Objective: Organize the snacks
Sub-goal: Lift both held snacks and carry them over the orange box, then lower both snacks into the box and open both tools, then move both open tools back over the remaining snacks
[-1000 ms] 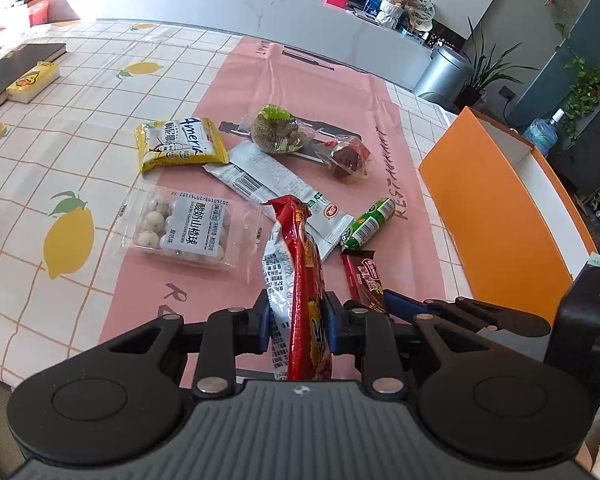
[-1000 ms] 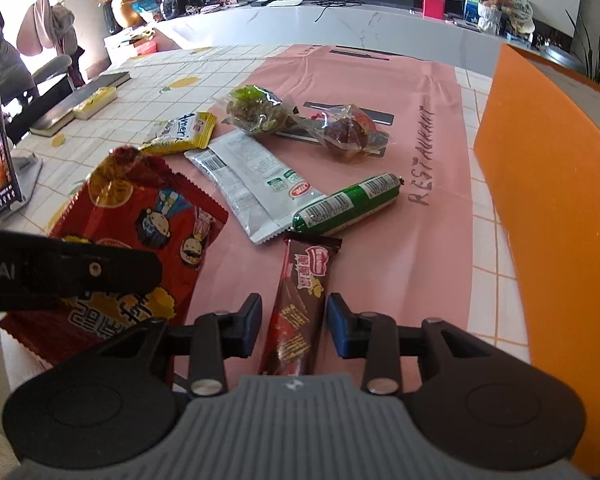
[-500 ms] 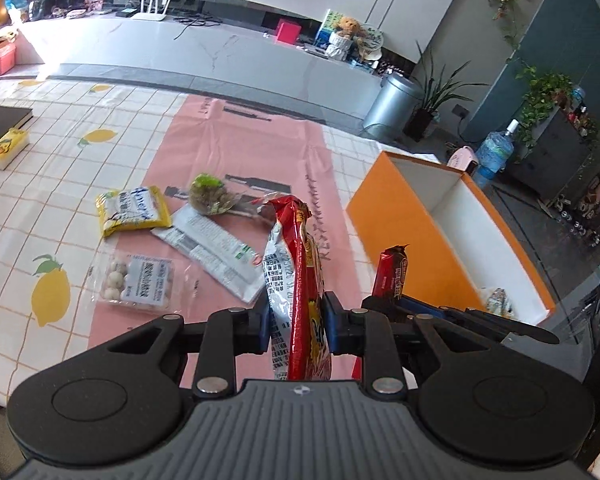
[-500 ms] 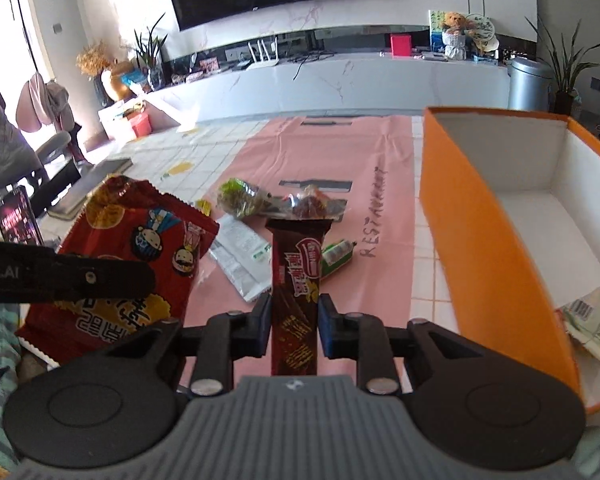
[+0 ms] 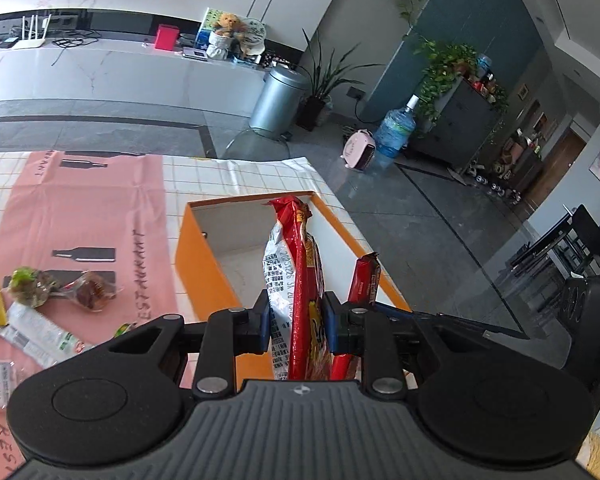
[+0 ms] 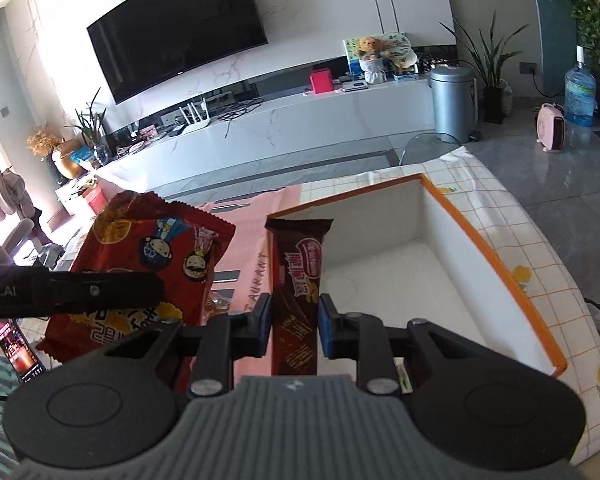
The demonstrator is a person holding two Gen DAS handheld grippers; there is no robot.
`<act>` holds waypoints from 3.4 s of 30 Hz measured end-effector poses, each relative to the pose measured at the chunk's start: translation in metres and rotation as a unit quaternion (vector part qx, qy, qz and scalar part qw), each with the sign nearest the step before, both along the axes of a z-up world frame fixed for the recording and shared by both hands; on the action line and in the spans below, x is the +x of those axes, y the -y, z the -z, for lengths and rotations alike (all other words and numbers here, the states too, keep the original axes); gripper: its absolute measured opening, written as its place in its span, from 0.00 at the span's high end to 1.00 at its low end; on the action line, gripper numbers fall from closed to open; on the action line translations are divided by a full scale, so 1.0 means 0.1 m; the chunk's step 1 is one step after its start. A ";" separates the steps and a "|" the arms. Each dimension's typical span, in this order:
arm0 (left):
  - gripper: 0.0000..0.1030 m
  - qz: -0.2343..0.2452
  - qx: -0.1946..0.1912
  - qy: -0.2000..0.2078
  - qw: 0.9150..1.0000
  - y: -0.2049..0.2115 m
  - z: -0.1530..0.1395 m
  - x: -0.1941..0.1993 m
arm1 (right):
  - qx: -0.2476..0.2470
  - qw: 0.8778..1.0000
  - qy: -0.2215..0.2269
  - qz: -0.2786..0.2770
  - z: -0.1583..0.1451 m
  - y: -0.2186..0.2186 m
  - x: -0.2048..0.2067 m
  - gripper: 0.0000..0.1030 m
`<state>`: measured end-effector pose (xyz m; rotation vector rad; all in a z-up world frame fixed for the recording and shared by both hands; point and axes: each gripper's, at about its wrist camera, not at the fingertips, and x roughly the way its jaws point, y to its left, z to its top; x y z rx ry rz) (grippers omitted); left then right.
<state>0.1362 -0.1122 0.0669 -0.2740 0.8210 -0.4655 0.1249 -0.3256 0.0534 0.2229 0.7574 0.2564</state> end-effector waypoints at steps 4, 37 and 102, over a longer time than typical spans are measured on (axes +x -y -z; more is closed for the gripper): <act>0.73 0.012 0.018 -0.024 0.999 0.34 0.11 0.35 | 0.017 0.999 -0.038 0.012 0.09 0.32 0.31 0.80; 0.59 -0.028 0.142 -0.139 0.980 0.67 0.85 1.06 | 0.027 0.962 -0.272 -0.007 1.37 0.34 1.69 0.80; 0.49 -0.185 0.077 -0.023 0.979 -2.18 1.21 -0.83 | -0.063 0.997 -0.028 -0.029 1.16 -2.07 -0.45 0.51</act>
